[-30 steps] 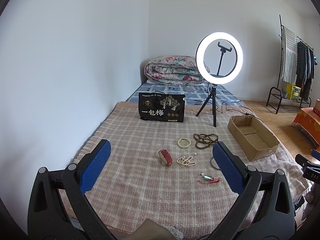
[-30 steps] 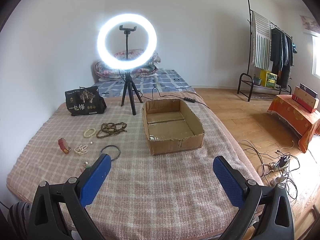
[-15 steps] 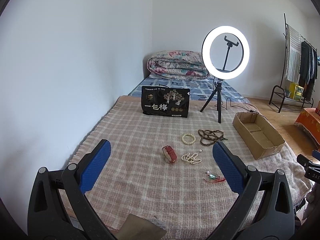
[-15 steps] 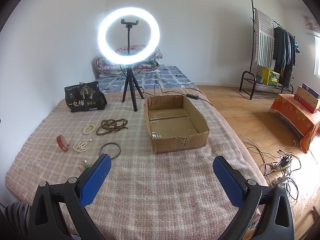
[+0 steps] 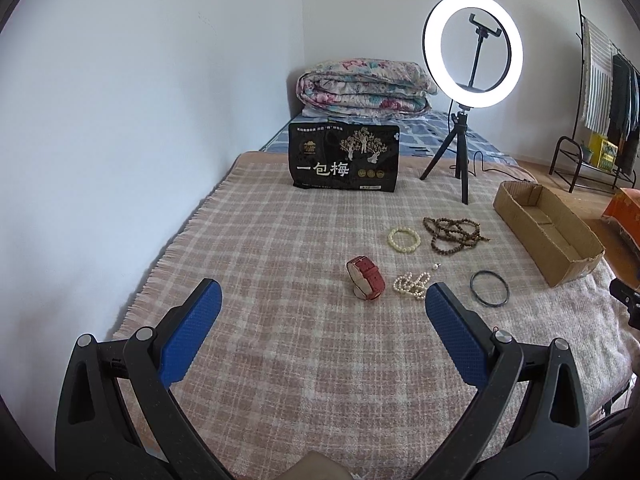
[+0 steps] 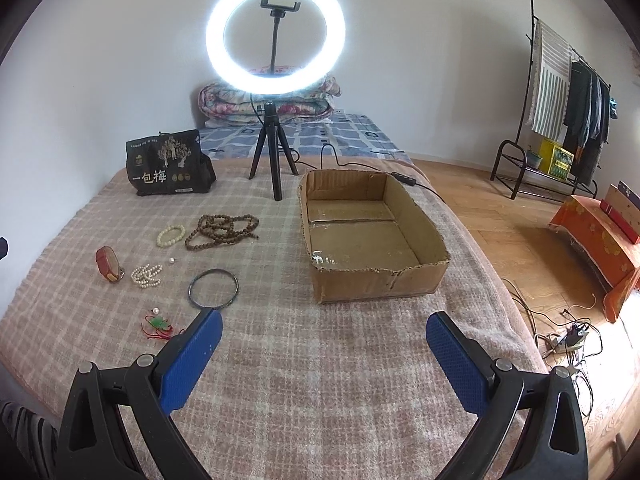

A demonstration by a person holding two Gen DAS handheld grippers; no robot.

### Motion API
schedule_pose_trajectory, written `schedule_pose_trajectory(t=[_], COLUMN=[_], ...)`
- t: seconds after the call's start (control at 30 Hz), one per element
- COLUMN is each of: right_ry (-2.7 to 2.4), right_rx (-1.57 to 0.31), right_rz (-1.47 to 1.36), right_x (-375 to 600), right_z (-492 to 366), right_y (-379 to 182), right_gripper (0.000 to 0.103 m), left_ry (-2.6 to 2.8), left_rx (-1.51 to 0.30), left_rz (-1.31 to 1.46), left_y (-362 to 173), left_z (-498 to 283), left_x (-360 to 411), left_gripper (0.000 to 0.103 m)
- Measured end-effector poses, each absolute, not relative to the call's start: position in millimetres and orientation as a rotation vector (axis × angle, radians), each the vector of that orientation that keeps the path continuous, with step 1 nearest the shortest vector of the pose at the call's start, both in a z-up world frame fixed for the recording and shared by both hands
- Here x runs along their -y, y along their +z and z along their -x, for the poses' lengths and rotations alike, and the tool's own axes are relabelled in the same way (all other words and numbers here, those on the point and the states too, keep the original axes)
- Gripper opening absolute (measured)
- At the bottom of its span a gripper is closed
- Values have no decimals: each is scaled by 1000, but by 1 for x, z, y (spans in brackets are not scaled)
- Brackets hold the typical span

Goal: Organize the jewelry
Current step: 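Grasp the red watch with the left tool while the right tool grasps the green tassel pendant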

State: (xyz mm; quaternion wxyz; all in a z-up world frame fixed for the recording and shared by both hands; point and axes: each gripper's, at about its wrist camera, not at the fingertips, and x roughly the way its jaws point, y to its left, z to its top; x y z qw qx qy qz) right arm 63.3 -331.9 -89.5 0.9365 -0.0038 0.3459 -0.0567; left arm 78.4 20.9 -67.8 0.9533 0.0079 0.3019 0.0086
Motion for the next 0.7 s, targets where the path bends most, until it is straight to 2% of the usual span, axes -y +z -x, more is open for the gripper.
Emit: schedule_pose_trajectory(t=[0.17, 0.23, 0.37, 0.4, 0.43, 0.6, 0.7], right_ry=[-1, 53, 187, 224, 264, 428, 493], right_rx=[-722, -733, -771, -782, -793, -845, -876], right_rz=[3, 28, 49, 47, 47, 94, 126], right_x=[322, 313, 294, 290, 285, 257, 242], right_z=[-87, -96, -111, -115, -119, -132, -140], right_y=[-104, -110, -124, -128, -132, -150, -160], right_gripper=[103, 103, 103, 102, 99, 88, 79], left_ry=[-12, -20, -53, -61, -68, -107, -113], left_rx=[-651, -668, -706, -716, -729, -788, -804], left_rz=[-18, -7, 20, 30, 37, 72, 75], left_y=[-81, -86, -98, -101, -105, -120, -128], left_z=[-99, -107, -123, -127, -130, -146, -155], left_x=[-18, -19, -18, -18, -18, -17, -12], left_gripper=[103, 98, 93, 89, 83, 73, 72])
